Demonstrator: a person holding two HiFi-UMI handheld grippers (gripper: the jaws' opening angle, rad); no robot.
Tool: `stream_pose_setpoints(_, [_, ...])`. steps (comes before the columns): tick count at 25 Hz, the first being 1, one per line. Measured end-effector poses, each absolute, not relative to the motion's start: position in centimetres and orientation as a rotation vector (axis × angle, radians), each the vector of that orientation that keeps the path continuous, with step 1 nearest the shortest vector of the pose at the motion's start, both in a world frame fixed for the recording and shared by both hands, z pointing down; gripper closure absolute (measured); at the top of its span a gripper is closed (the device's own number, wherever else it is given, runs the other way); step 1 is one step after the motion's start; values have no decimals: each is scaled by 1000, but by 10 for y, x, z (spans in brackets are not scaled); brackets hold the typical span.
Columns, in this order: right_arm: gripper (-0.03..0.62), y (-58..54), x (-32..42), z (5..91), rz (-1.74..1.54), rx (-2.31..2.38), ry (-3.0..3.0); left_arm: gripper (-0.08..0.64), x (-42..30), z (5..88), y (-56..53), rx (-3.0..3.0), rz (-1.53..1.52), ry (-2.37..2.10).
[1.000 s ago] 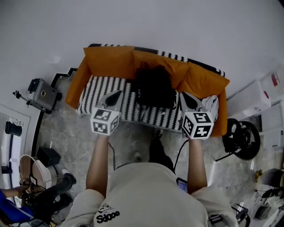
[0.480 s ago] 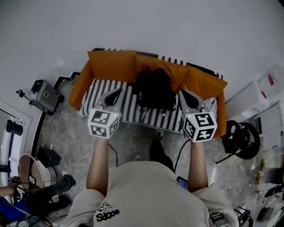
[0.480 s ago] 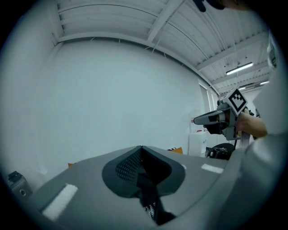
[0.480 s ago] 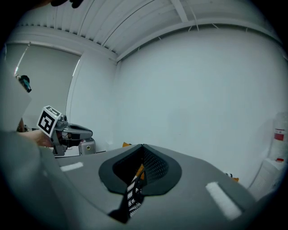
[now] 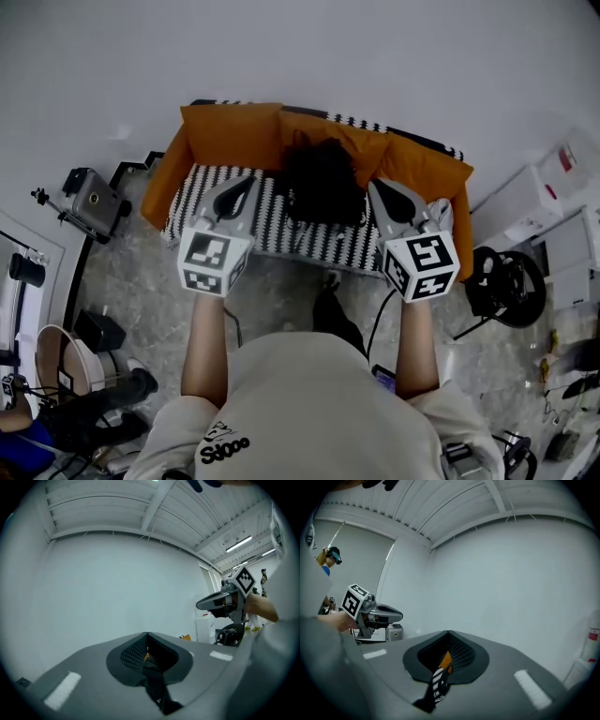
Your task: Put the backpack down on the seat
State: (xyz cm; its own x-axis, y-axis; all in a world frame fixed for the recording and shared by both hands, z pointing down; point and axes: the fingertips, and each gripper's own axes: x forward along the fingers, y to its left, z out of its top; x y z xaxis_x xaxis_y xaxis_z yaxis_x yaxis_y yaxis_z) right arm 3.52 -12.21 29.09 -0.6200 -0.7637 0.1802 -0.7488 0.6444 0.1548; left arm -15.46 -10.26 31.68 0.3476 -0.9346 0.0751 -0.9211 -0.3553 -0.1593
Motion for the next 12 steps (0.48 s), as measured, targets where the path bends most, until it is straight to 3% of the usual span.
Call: stream_pose_setpoints(12, [591, -115, 29, 297, -101, 1195, -2617, 549, -146, 312, -90, -2512, -232, 1693])
